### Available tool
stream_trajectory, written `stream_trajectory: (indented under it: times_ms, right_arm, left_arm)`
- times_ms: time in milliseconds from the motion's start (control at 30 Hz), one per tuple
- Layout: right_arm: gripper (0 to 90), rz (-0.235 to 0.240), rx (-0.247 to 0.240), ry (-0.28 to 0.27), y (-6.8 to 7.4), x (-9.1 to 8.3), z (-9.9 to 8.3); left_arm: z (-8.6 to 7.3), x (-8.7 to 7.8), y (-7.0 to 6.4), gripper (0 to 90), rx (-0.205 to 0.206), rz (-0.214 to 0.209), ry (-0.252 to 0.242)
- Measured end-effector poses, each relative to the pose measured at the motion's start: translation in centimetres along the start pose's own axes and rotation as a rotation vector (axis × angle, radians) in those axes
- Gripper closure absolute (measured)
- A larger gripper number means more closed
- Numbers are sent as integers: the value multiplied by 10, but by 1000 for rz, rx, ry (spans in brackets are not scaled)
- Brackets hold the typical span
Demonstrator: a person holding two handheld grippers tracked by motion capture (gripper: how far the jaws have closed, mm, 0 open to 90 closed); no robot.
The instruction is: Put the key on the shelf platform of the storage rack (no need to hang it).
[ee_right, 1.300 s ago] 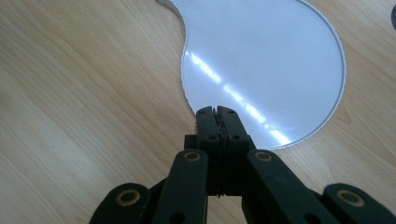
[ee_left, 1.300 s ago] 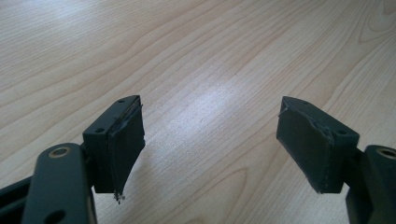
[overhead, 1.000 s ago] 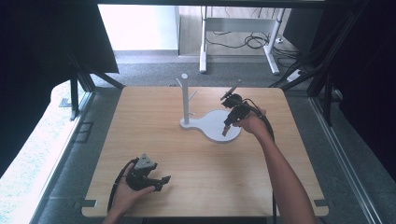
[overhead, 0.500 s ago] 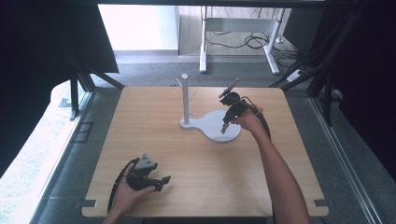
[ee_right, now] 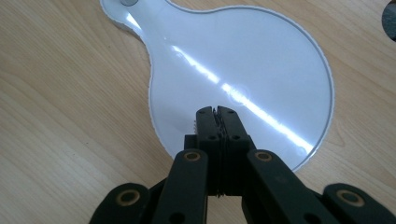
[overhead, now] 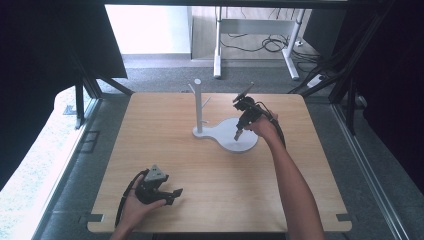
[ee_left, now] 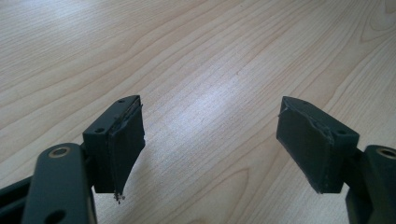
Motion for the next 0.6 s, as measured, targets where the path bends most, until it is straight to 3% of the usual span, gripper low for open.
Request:
stream_trajectory:
  times_ms: [267,600]
  right_arm:
    - [897,-3,-5,6,-4,2,10]
    - [896,-1,23,-7,-11,12,20]
  left_arm:
    - [0,-1,0,236,0,-2,-2]
    - [0,0,0,236,-2,-1,0]
Point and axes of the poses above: each handheld gripper's, and its own axes: x roughly forward along the jaws, z roughly out of its top, y roughly to its left, the point moved 4 cm from there along x, roughly forward along the jaws, and after that the axes turned 3 degrees about -x, right-handed, at the moved point
